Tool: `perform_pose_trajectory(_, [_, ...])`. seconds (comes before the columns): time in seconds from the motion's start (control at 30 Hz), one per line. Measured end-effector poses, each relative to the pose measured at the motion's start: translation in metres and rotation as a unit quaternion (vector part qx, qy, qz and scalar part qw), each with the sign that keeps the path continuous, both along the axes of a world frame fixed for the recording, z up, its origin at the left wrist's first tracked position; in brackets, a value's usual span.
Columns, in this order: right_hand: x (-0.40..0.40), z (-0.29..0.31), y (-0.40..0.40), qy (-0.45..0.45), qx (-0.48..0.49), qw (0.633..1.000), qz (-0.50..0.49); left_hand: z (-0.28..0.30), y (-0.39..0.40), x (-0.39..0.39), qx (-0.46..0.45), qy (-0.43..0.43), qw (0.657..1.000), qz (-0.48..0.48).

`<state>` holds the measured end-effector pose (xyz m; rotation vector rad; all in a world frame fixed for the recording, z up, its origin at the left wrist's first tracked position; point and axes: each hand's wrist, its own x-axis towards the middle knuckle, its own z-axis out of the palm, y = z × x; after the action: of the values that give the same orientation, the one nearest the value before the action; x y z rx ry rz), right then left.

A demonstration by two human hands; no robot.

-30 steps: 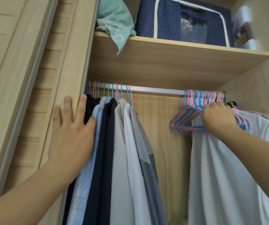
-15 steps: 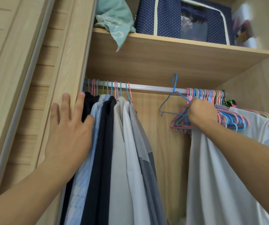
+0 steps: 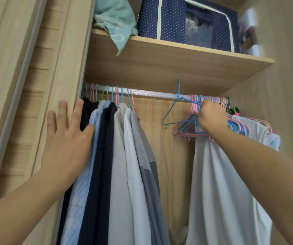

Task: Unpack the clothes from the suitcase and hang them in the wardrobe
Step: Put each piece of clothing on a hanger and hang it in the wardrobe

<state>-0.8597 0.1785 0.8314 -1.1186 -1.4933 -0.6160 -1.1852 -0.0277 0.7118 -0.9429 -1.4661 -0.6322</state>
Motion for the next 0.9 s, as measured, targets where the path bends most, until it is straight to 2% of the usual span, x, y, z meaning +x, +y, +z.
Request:
perform_pose_trajectory(0.17, [-0.01, -0.024, -0.004, 0.017, 0.013, 1.0, 0.012, -0.002, -0.001, 0.002, -0.016, -0.012, 1.0, 0.004])
perform_pose_trajectory(0.23, [-0.004, -0.041, -0.005, 0.04, 0.039, 0.998, 0.029, -0.007, -0.001, 0.011, 0.012, -0.045, 0.999, -0.024])
perform_pose_trajectory(0.3, [0.009, -0.067, -0.004, 0.072, 0.056, 0.994, 0.061, -0.018, 0.003, 0.035, 0.053, -0.056, 0.992, -0.103])
perform_pose_trajectory(0.37, [0.029, -0.106, -0.007, 0.129, 0.036, 0.981, 0.141, -0.038, 0.014, 0.073, 0.062, -0.037, 0.974, -0.217])
perform_pose_trajectory(0.47, [0.072, -0.183, -0.034, 0.265, -0.027, 0.911, 0.315, -0.086, 0.035, 0.145, -0.036, -0.083, 0.906, -0.413])
perform_pose_trajectory(0.53, [0.114, -0.246, -0.063, 0.311, -0.066, 0.881, 0.352, -0.132, 0.047, 0.191, -0.084, -0.127, 0.853, -0.5])
perform_pose_trajectory(0.6, [0.171, -0.32, -0.092, 0.33, -0.109, 0.874, 0.341, -0.188, 0.057, 0.231, -0.091, -0.167, 0.813, -0.55])
perform_pose_trajectory(0.67, [0.237, -0.403, -0.128, 0.357, -0.175, 0.861, 0.318, -0.247, 0.065, 0.274, -0.099, -0.201, 0.787, -0.575])
perform_pose_trajectory(0.73, [0.306, -0.488, -0.179, 0.392, -0.265, 0.838, 0.273, -0.317, 0.066, 0.319, -0.161, -0.233, 0.772, -0.57])
perform_pose_trajectory(0.77, [0.339, -0.527, -0.208, 0.408, -0.303, 0.827, 0.241, -0.351, 0.065, 0.343, -0.209, -0.243, 0.763, -0.561])
perform_pose_trajectory(0.83, [0.402, -0.594, -0.274, 0.44, -0.377, 0.797, 0.173, -0.423, 0.057, 0.396, -0.342, -0.25, 0.725, -0.544])
perform_pose_trajectory(0.87, [0.433, -0.623, -0.309, 0.463, -0.406, 0.775, 0.146, -0.455, 0.05, 0.424, -0.421, -0.247, 0.696, -0.526])
perform_pose_trajectory(0.9, [0.464, -0.648, -0.342, 0.49, -0.427, 0.75, 0.121, -0.491, 0.042, 0.452, -0.508, -0.257, 0.651, -0.502])
